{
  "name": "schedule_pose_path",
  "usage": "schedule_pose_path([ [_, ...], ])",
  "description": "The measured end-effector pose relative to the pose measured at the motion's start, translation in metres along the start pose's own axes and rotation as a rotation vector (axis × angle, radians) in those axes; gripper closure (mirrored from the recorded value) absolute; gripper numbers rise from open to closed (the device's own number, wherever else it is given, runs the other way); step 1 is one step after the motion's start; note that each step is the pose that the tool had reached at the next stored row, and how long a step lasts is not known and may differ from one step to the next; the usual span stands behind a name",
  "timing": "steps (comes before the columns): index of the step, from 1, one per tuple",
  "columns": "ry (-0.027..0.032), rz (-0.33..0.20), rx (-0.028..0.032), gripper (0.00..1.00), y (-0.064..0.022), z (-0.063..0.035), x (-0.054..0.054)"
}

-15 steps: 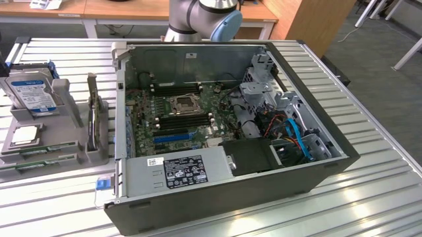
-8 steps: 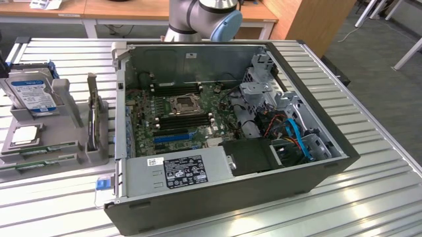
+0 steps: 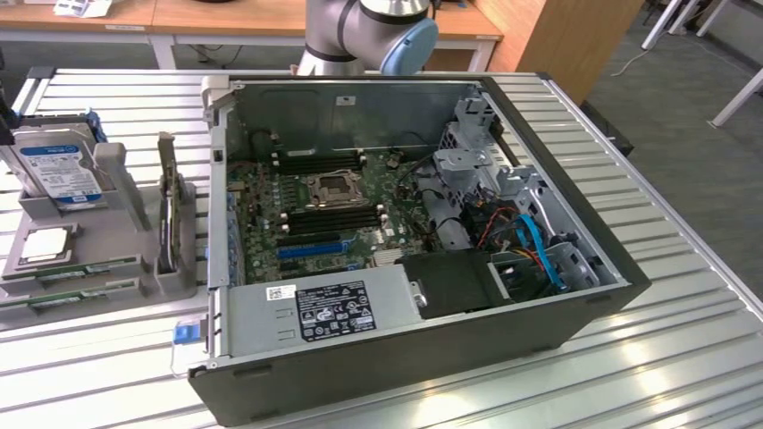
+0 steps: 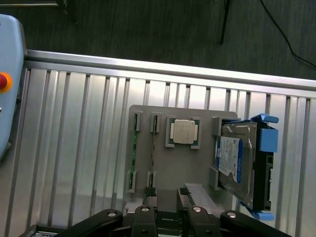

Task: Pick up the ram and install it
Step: 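Pick up the ram and move it above insertion slot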

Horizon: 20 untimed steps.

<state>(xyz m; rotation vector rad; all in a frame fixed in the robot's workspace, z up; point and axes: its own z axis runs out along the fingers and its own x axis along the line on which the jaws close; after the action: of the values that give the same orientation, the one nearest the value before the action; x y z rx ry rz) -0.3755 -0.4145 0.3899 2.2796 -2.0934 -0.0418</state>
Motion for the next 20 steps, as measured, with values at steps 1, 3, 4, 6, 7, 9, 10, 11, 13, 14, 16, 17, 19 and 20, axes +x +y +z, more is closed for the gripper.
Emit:
schedule_pose_path([
  [1, -0.0001, 0.0, 0.0002, 0.7, 0.0, 0.001, 0.0],
  [3, 0.0, 0.0, -0.0001, 0.7, -0.0002, 0.0043, 0.0],
  [4, -0.0001, 0.0, 0.0, 0.7, -0.0003, 0.0069, 0.0],
  [6, 0.0, 0.0, 0.0, 0.7, -0.0008, 0.0161, 0.0],
  [7, 0.0, 0.0, 0.0, 0.7, -0.0011, 0.0207, 0.0],
  [9, 0.0, 0.0, 0.0001, 0.7, -0.0018, 0.0332, 0.0],
  [10, 0.0, 0.0, 0.0001, 0.7, -0.0019, 0.0361, 0.0],
  [11, 0.0, 0.0, -0.0001, 0.7, -0.002, 0.0379, 0.0],
  [13, -0.0001, 0.0, 0.0, 0.7, -0.0022, 0.0415, 0.0],
  [14, 0.0, 0.0, 0.0, 0.7, -0.0023, 0.0433, 0.0],
  [16, 0.0, 0.0, 0.0001, 0.7, -0.0025, 0.047, -0.001],
  [17, 0.0, 0.0, 0.0001, 0.7, -0.0026, 0.0488, -0.001],
  [19, 0.0, 0.0, 0.0, 0.7, -0.0028, 0.0523, -0.001],
  [20, 0.0, 0.0, 0.0, 0.7, -0.0029, 0.0542, -0.001],
])
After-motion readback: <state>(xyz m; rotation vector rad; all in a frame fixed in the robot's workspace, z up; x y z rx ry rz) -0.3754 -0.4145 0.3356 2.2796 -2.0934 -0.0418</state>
